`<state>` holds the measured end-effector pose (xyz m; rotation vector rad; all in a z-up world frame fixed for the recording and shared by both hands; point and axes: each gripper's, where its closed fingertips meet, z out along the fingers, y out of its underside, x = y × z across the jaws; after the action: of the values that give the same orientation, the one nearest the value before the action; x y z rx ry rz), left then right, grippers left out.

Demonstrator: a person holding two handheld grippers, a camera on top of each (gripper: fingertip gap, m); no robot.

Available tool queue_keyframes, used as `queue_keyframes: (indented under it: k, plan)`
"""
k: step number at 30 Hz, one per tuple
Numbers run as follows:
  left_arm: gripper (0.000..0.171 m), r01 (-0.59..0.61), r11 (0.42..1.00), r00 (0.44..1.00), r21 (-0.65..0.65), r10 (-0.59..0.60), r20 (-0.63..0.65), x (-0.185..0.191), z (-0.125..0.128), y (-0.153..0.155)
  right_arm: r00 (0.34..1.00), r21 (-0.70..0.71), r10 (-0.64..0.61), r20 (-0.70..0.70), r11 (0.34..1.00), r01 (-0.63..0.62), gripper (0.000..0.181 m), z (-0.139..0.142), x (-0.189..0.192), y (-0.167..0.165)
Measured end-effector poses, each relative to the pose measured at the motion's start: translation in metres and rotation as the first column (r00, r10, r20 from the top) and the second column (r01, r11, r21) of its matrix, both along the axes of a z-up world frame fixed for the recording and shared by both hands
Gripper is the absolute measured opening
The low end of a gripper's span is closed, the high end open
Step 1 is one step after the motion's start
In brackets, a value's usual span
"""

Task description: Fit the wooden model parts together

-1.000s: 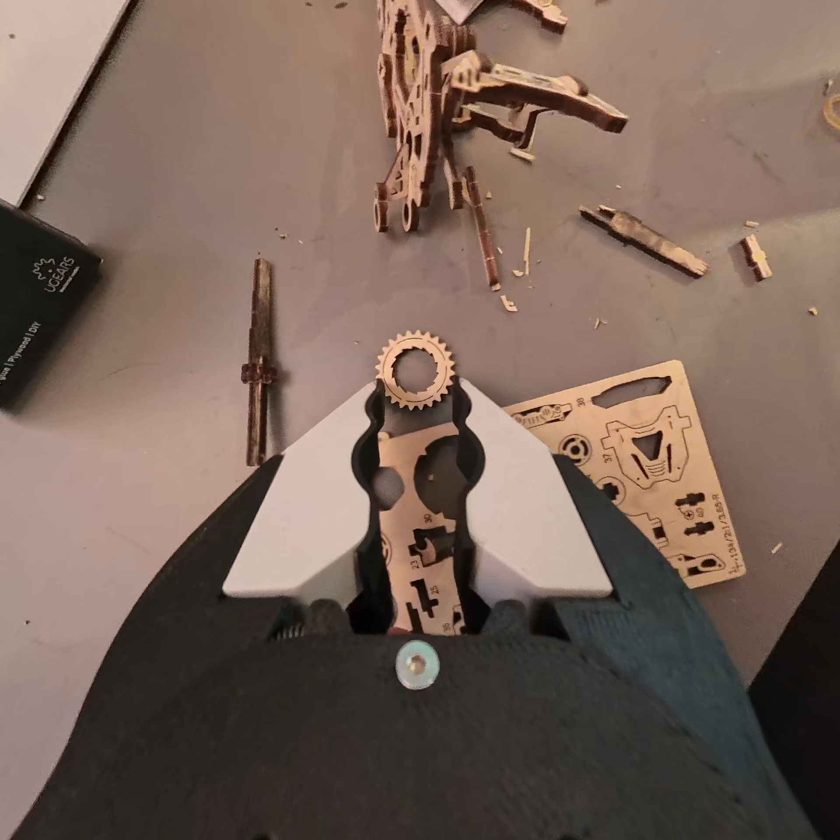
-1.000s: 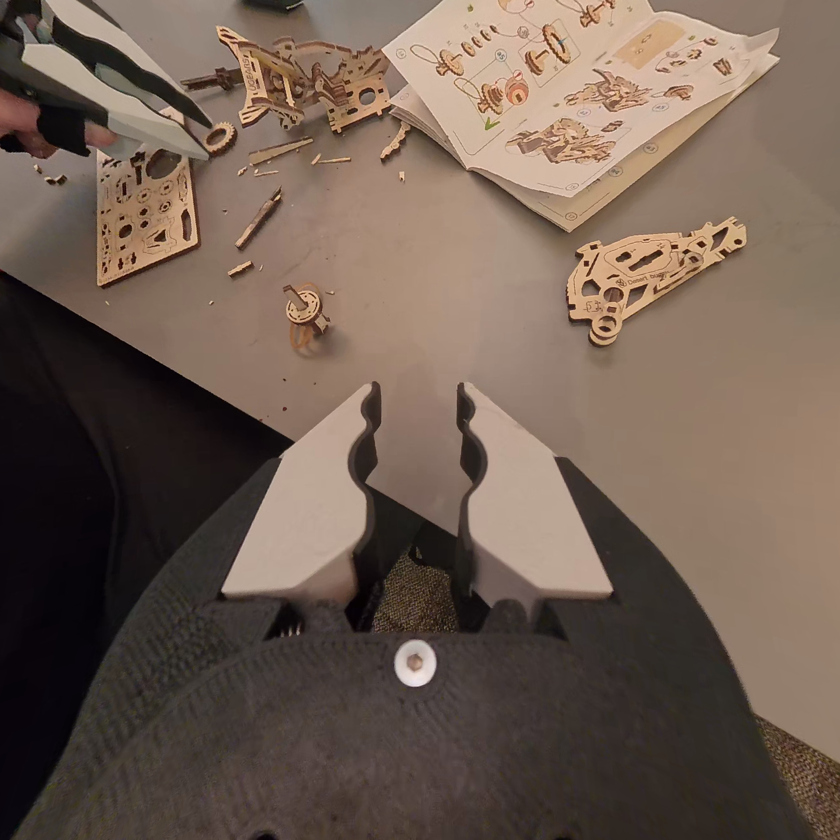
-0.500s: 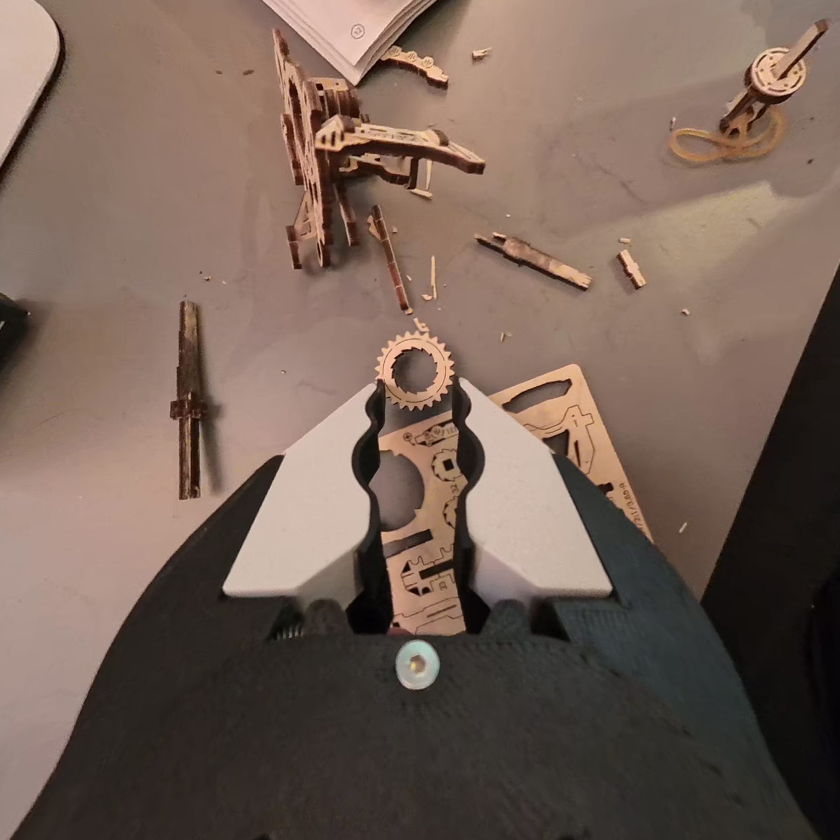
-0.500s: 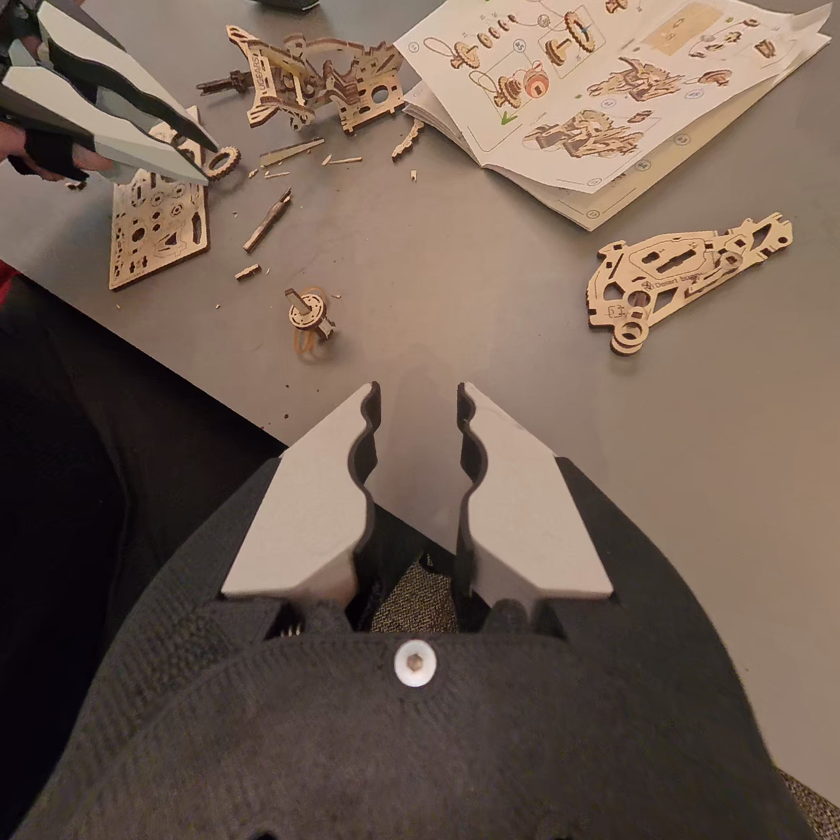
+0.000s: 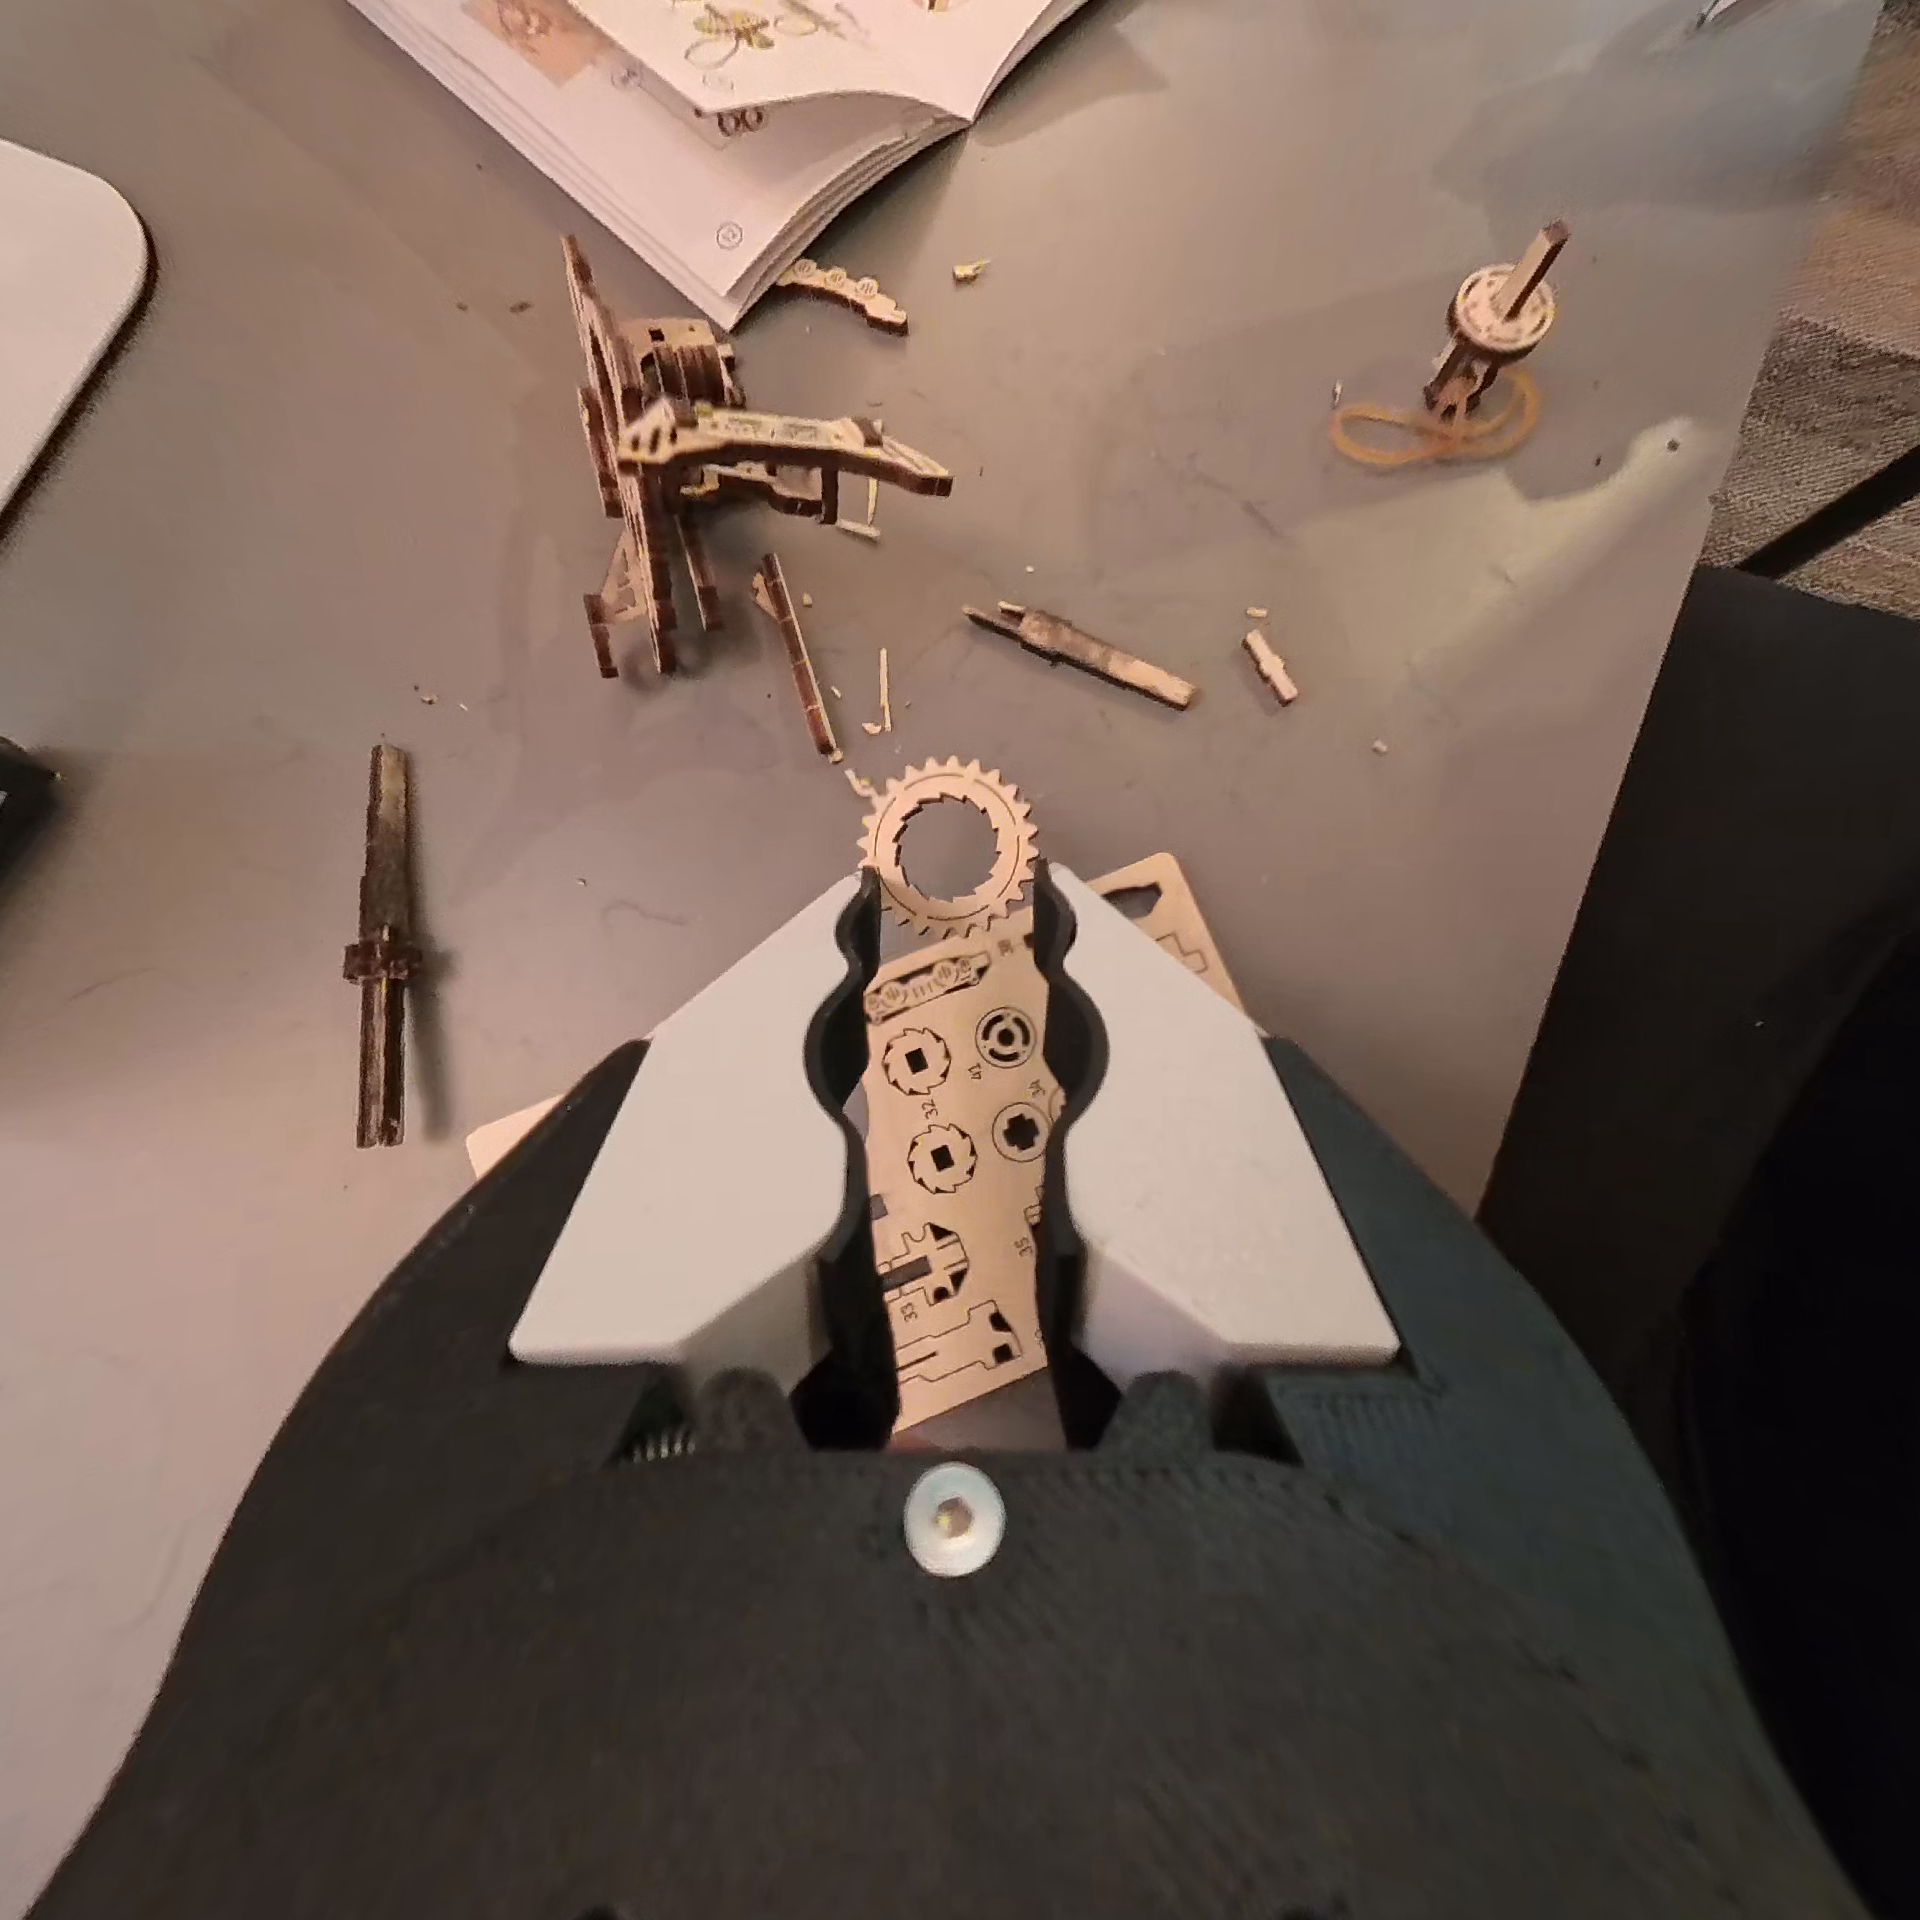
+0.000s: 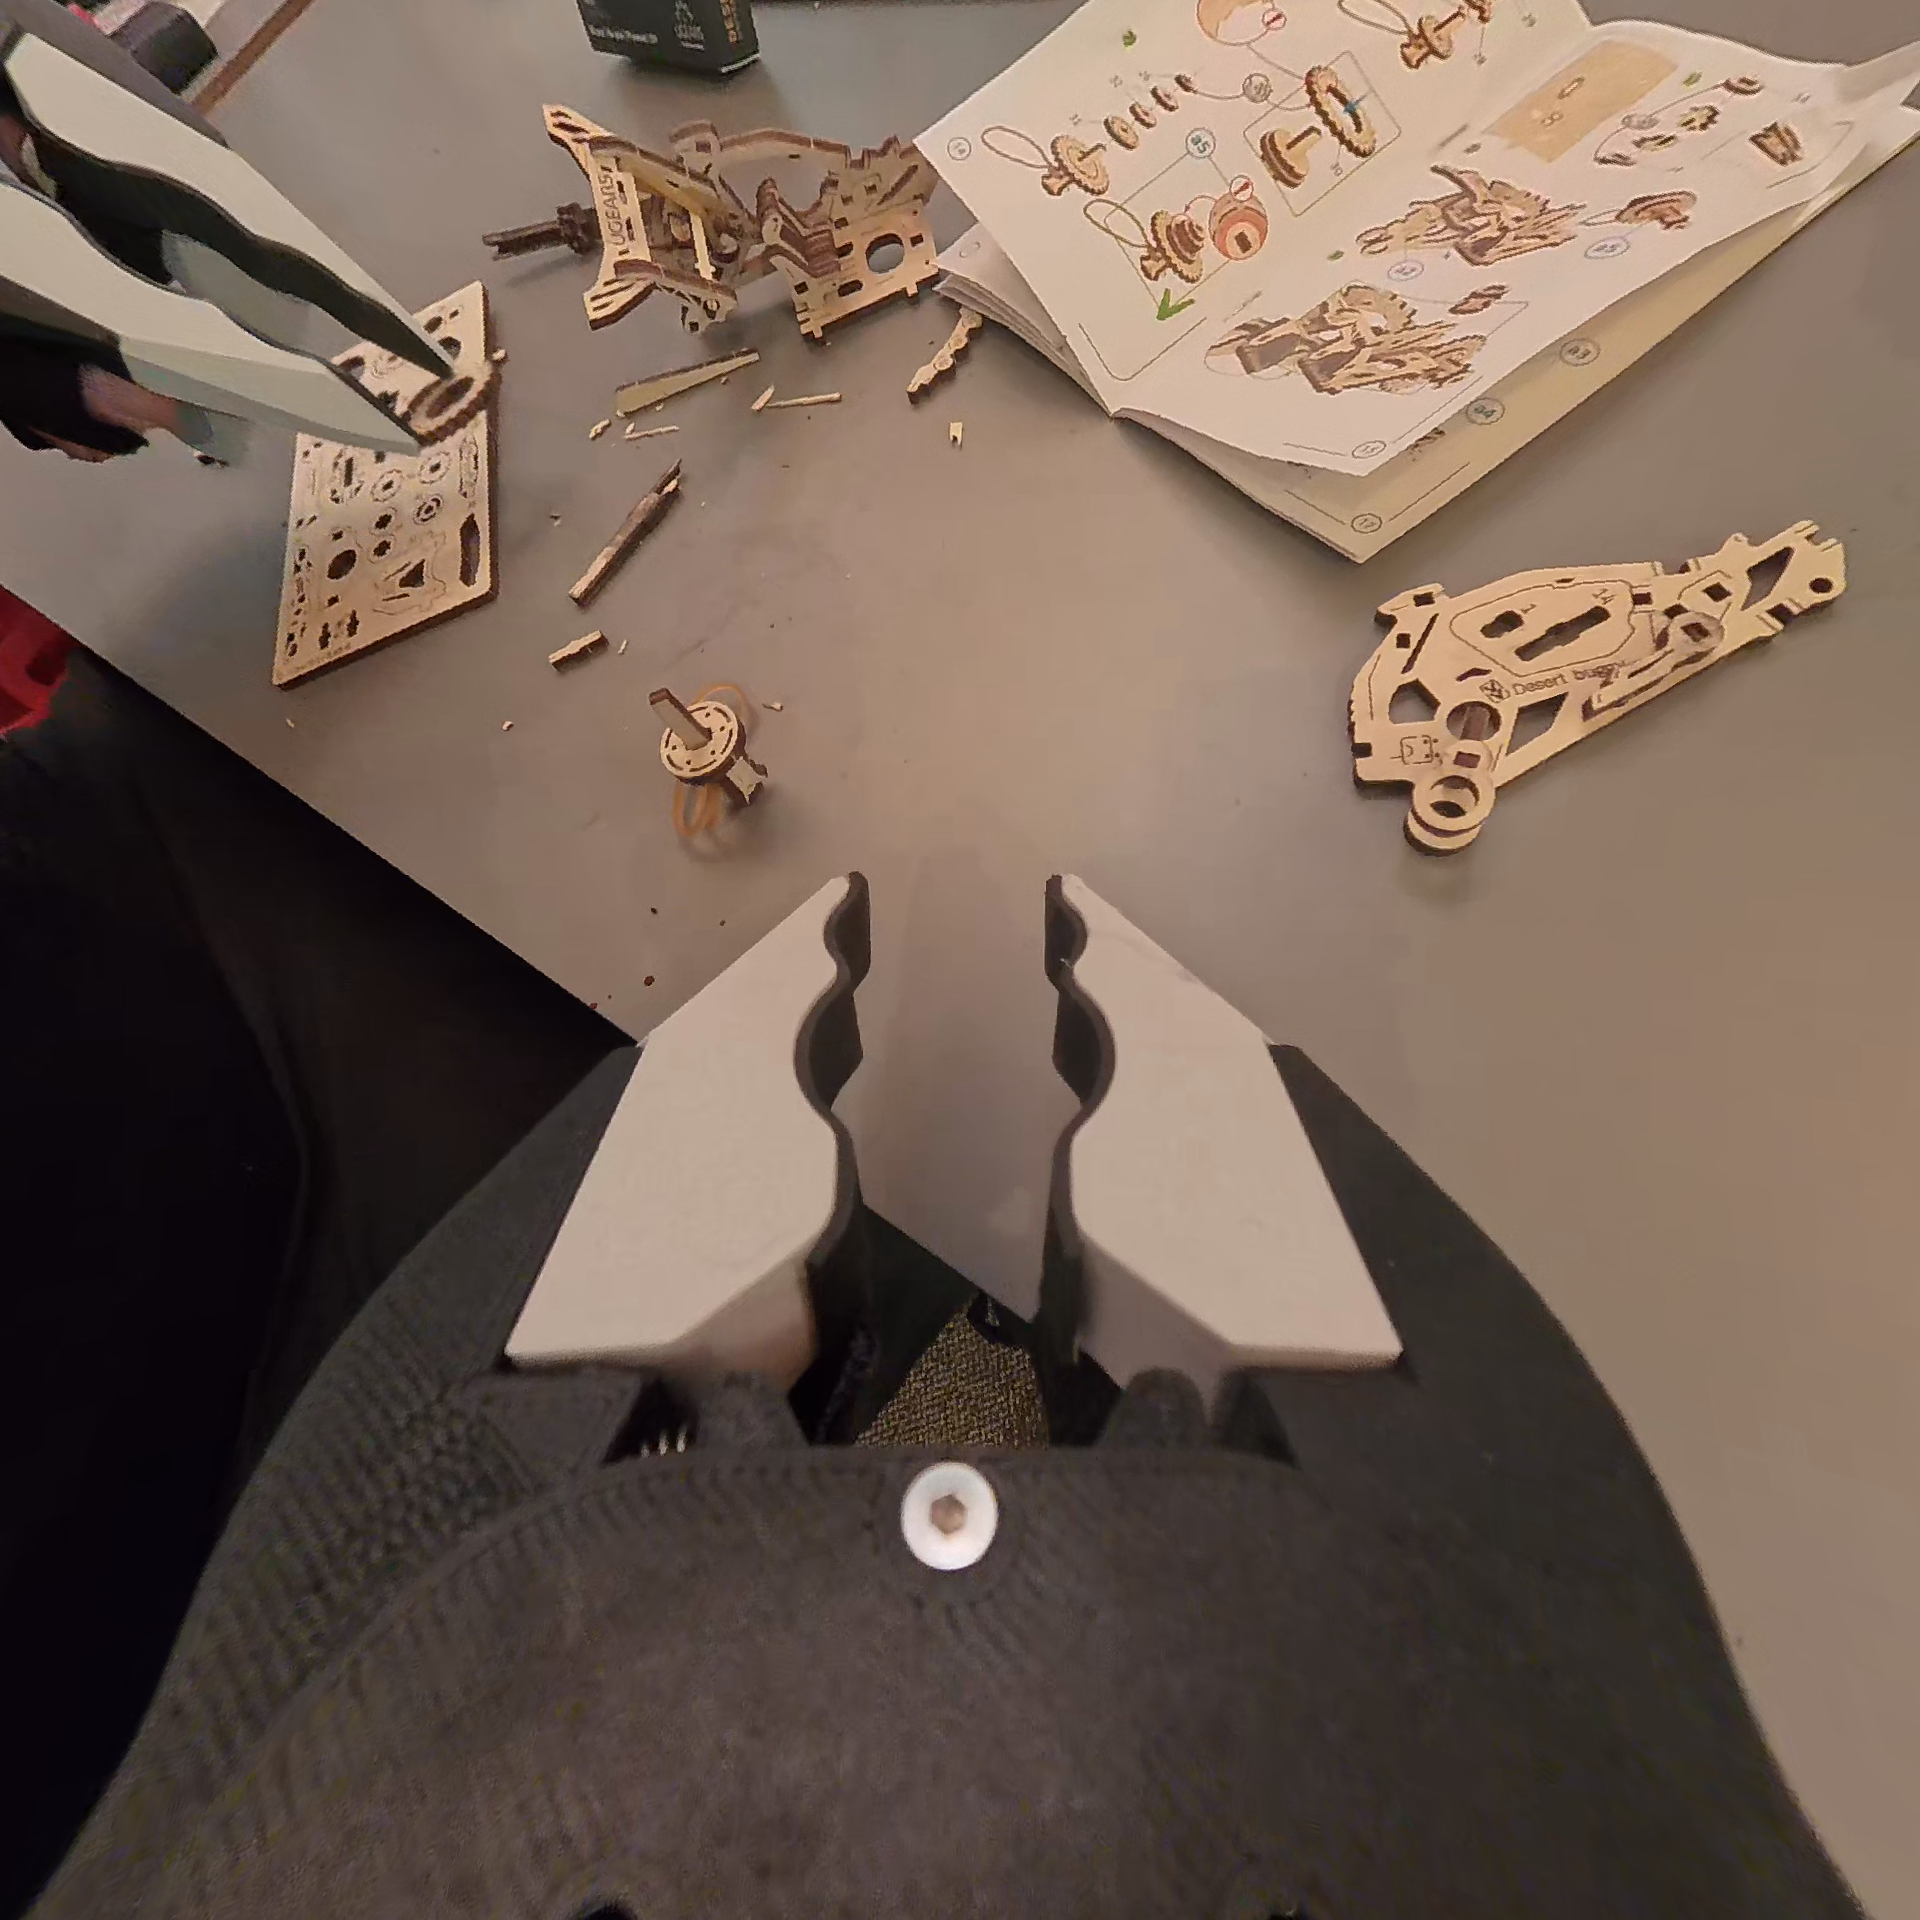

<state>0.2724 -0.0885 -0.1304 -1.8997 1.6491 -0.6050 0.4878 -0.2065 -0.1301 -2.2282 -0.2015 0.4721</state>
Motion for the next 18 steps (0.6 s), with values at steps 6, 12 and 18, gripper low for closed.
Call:
queue_keyframes:
  k: [6,12,18]
  plan:
    - [0.027,0.039,0.999,0.998,0.029,-0.040,0.037,0.015,0.018,-0.008,1.000,0.013,0.006,-0.013,1.000,-0.006,0.031,0.000,0.000,0.002]
    - [0.027,0.085,0.995,0.994,0.043,-0.088,0.072,0.035,0.033,-0.018,1.000,0.028,0.012,-0.028,1.000,-0.011,0.031,0.000,-0.001,0.000]
    - [0.027,0.118,0.992,0.988,0.052,-0.122,0.093,0.052,0.041,-0.028,0.999,0.035,0.010,-0.041,0.999,-0.008,0.031,-0.003,0.001,-0.003]
